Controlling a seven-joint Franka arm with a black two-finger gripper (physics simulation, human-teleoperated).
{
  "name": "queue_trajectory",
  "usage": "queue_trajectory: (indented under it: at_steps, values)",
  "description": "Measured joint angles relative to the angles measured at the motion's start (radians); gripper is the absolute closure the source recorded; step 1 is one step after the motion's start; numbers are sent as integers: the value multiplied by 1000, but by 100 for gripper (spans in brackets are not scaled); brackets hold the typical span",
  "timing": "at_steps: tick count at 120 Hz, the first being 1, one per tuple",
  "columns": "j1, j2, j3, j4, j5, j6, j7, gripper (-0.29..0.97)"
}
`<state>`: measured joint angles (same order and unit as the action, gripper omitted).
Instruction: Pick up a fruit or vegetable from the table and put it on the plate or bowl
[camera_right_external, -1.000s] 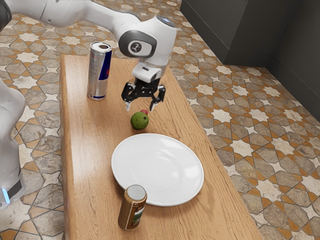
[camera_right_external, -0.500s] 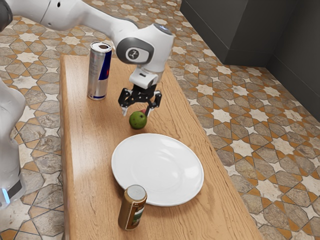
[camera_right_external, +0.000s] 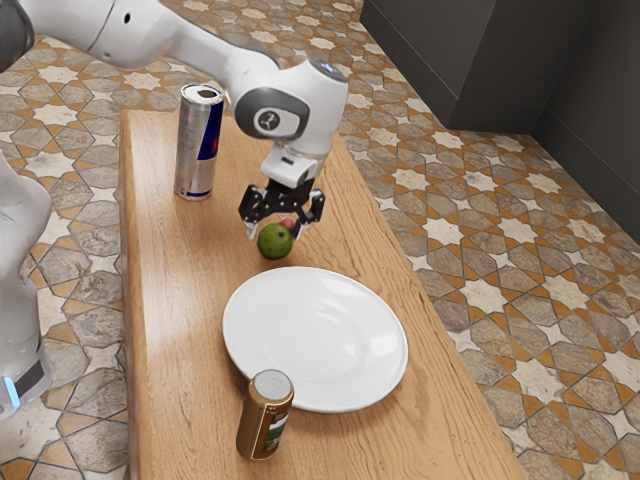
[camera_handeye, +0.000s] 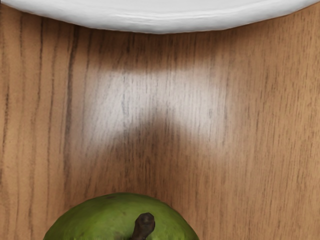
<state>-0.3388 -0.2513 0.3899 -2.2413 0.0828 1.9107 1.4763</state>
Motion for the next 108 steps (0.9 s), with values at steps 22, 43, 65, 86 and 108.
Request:
queue_trajectory:
  at_steps: [22,43,65,86,108]
  values:
    - [5,5,3,-7,0,9,-1,0]
    - [3,10,21,-25,0,18,-1,0]
    - [2,20,24,-28,0,25,-1,4]
    - [10,29,28,-29,-12,37,-2,26]
    - [10,4,23,-18,-24,40,-4,50]
